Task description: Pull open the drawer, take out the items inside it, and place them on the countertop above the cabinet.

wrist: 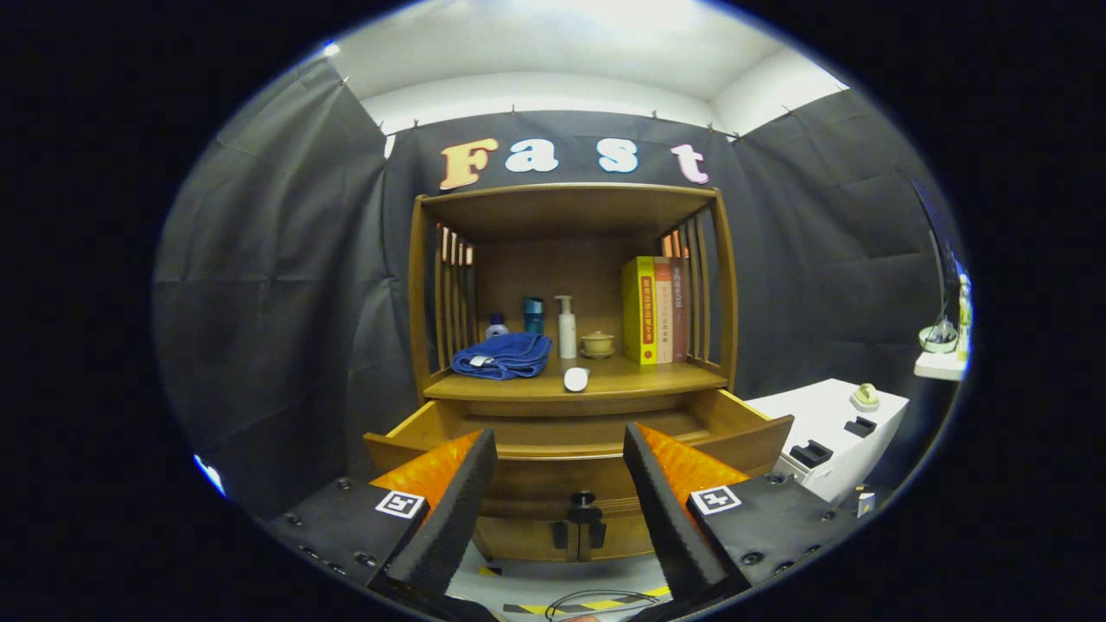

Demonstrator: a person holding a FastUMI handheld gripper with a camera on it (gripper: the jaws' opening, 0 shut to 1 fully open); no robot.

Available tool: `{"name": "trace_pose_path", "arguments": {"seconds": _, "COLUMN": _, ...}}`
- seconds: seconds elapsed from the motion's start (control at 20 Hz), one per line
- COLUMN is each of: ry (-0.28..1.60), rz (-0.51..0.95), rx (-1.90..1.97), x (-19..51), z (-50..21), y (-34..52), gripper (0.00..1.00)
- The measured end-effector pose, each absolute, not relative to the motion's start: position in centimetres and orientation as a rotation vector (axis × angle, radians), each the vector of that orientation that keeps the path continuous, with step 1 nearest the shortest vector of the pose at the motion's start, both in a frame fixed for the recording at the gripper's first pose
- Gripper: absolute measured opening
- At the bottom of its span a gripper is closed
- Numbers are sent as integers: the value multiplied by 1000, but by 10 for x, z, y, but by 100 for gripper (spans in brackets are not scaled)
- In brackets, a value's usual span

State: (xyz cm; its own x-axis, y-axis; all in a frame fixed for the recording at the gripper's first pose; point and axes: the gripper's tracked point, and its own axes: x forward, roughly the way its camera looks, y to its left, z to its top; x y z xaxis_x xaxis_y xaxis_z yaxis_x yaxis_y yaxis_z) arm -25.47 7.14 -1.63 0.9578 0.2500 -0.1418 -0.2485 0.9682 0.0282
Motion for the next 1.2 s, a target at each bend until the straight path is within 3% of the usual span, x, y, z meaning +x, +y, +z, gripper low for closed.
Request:
{"name": "trace_pose_path", "arguments": {"seconds": 0.6, "ry": 190, "rz": 308, "rx": -42, "x": -264, "z": -89, "y": 102, "gripper": 95}}
{"name": "trace_pose_path", "arguments": {"seconds": 1.2, "ry": 234, "rz": 254, "rx": -102, "x": -213, "z": -160, "y": 95, "gripper": 98}}
